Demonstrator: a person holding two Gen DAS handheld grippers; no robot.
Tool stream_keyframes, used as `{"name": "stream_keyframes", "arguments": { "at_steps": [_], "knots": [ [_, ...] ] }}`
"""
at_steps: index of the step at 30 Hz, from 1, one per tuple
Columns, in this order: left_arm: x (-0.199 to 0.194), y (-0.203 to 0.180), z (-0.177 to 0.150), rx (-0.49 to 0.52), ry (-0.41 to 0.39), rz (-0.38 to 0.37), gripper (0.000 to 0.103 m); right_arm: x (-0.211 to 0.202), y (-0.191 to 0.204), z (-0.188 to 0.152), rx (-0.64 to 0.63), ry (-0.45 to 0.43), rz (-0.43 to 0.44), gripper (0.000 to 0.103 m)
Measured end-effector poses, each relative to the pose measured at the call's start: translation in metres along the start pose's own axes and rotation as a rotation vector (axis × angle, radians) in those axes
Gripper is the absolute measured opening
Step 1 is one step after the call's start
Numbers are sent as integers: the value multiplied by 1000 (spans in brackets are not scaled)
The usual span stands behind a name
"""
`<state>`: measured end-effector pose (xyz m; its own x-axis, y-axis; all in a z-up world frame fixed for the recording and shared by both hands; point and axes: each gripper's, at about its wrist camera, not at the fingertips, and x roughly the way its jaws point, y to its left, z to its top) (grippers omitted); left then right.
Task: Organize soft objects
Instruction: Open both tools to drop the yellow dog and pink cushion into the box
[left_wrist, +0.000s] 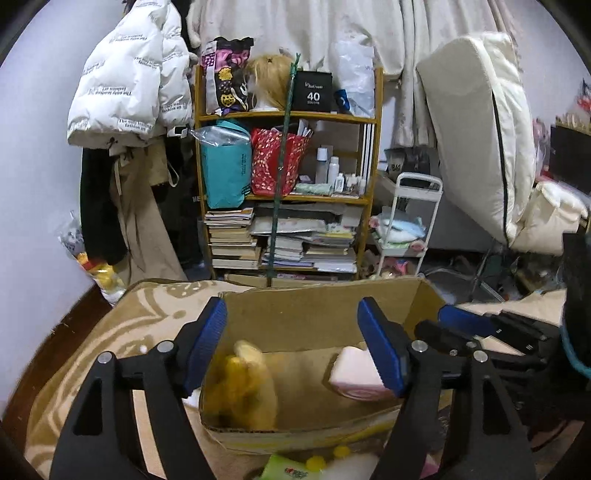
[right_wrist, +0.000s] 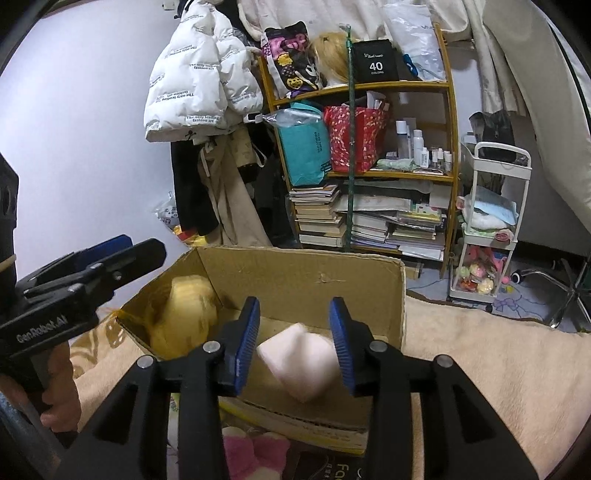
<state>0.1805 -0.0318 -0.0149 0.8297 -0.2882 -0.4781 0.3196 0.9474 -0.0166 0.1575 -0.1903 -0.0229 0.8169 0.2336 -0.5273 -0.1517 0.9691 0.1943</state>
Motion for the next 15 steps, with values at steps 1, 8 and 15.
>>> {"name": "stream_keyframes", "arguments": {
  "at_steps": [1, 8, 15],
  "knots": [
    [2, 0, -1, 4, 9, 6, 78, 0, 0, 0, 1, -3, 1, 49],
    [8, 1, -4, 26, 45, 80, 78, 1, 0, -2, 34, 6, 10, 57],
    [-6, 7, -4, 41, 55, 132, 83, -14, 1, 2, 46, -13, 1, 74]
  ]
}}
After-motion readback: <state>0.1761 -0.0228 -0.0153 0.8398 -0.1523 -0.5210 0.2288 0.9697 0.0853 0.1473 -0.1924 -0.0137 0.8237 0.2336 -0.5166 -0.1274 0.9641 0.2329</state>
